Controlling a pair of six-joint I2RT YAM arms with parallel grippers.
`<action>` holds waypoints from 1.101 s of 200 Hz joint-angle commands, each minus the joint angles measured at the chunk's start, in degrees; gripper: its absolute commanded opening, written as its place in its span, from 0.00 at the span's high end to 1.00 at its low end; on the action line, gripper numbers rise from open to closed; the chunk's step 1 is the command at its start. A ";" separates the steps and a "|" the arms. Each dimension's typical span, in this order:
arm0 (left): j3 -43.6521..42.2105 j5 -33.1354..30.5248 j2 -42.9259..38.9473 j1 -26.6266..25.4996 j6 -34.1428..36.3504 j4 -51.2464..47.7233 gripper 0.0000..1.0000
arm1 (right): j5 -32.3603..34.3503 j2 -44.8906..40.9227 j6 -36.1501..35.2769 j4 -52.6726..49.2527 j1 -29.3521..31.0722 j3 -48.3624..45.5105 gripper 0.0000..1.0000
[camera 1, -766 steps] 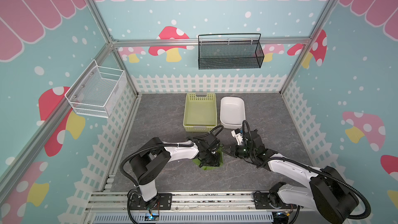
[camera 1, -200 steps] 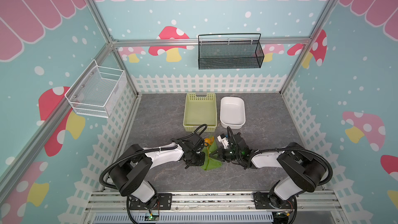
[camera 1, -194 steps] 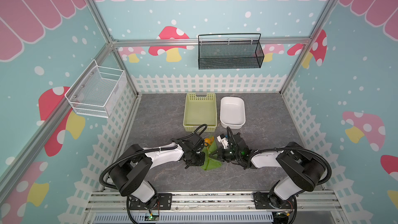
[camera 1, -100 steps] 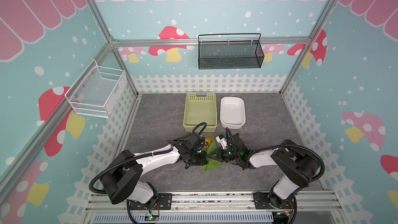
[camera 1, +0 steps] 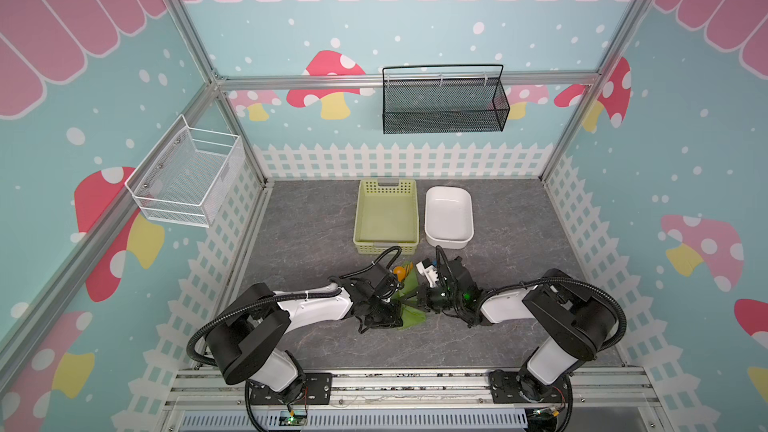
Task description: Place the utensils on the paper napkin and roll it up
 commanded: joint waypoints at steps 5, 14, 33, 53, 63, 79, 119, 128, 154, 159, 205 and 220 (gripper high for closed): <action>-0.40 -2.24 1.13 0.50 -1.21 0.94 0.90 | -0.36 0.25 0.99 1.32 0.32 -0.69 1.00; -0.48 -2.69 1.31 0.73 -1.26 0.85 0.90 | -0.47 0.23 0.99 1.32 0.28 -0.74 1.00; -0.57 -3.18 1.81 1.29 -1.30 0.80 0.90 | -0.74 0.32 0.99 1.34 0.31 -0.57 1.00; -0.40 -3.06 2.60 1.48 -1.27 0.99 0.90 | -1.23 0.49 0.99 1.41 0.41 -0.60 1.00; -0.44 -2.95 2.87 1.48 -1.30 1.13 0.90 | -1.35 0.68 0.87 1.44 0.48 -0.63 1.00; -0.40 -2.91 2.98 1.48 -1.30 1.30 0.90 | -1.50 1.08 0.96 1.77 0.65 -0.71 1.00; -0.40 -2.75 3.23 1.48 -1.21 1.28 0.90 | -2.24 3.02 2.04 4.89 0.92 -0.72 1.00; -0.40 -2.73 3.17 1.48 -1.21 1.28 0.90 | -2.45 3.42 2.13 5.32 1.01 -0.59 1.00; -0.40 -2.76 3.42 1.48 -1.22 1.32 0.90 | -2.59 4.27 2.28 6.03 1.11 -0.67 1.00; -0.40 -2.74 3.42 1.48 -1.26 1.29 0.90 | -2.61 4.44 2.36 6.22 1.12 -0.74 1.00; -0.31 -2.79 3.68 1.48 -1.10 1.28 0.90 | -3.58 6.29 2.66 7.85 1.21 -1.05 1.00; -0.38 -2.87 3.67 1.44 -1.12 1.28 0.91 | -3.69 7.03 2.84 8.38 1.24 -1.25 1.00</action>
